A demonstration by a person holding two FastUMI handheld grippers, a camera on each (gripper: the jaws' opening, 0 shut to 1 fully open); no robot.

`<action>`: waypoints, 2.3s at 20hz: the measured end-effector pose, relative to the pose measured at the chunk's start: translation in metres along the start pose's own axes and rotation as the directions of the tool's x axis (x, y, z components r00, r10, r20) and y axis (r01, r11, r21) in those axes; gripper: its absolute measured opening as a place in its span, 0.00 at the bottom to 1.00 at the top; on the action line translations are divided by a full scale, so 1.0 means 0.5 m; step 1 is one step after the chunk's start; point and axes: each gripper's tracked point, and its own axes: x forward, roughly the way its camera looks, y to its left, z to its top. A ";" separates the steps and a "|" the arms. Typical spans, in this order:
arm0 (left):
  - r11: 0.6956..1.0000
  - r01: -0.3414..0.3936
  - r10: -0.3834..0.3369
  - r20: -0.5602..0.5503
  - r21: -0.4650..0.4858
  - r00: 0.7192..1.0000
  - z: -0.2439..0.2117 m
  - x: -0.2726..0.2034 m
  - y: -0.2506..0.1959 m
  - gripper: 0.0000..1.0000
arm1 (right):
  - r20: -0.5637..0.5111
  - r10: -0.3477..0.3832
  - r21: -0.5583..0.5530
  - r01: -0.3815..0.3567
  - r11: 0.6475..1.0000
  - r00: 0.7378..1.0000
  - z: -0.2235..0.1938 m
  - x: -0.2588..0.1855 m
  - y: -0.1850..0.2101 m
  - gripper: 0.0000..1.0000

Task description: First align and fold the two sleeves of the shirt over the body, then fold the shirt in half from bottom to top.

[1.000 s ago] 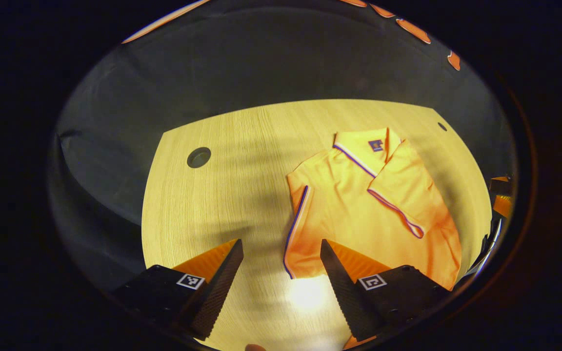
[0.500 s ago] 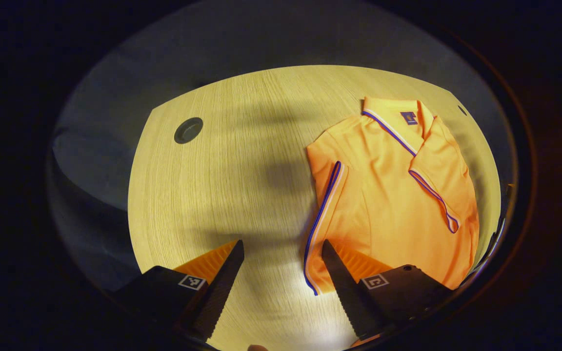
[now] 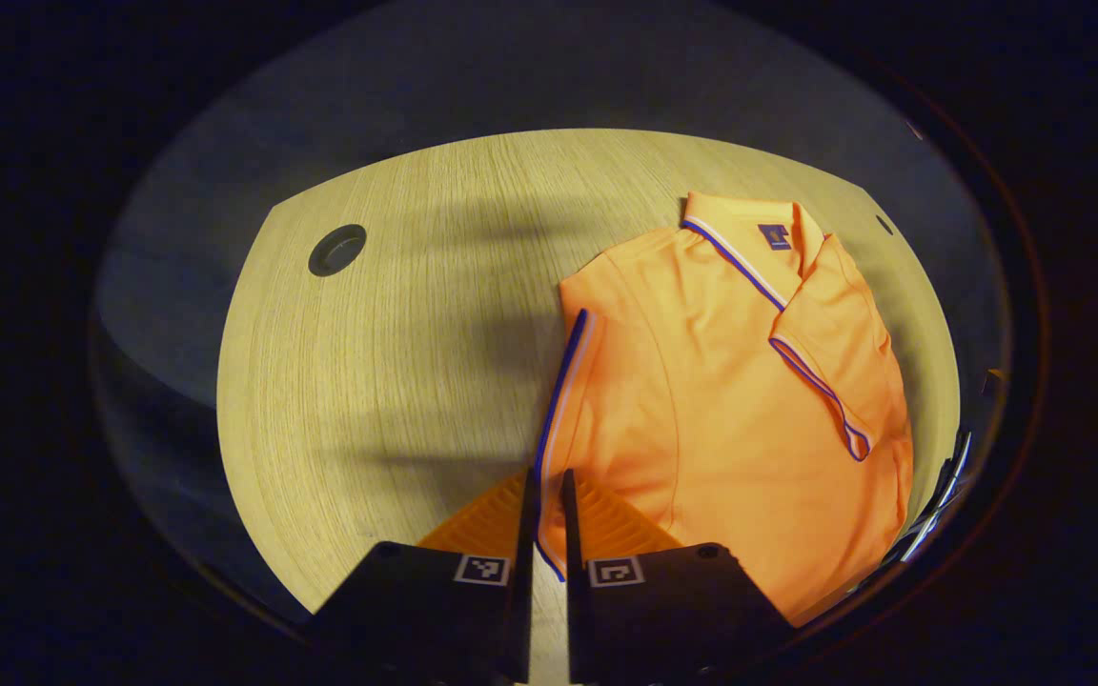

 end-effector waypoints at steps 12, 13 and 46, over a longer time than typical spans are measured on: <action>0.998 0.027 -0.022 0.087 -0.052 0.996 0.013 -0.070 -0.012 0.00 | 0.057 -0.052 0.037 0.049 0.998 0.997 0.021 -0.027 -0.026 0.98; 0.999 0.025 -0.021 0.099 -0.041 0.995 0.018 -0.091 -0.016 0.00 | 0.064 -0.056 0.039 0.054 0.998 0.996 0.025 -0.029 -0.029 0.98; 0.951 0.107 -0.119 0.023 0.290 0.993 0.030 -0.064 -0.498 0.49 | 0.081 -0.115 0.110 0.105 0.988 0.990 -0.020 -0.064 -0.105 0.98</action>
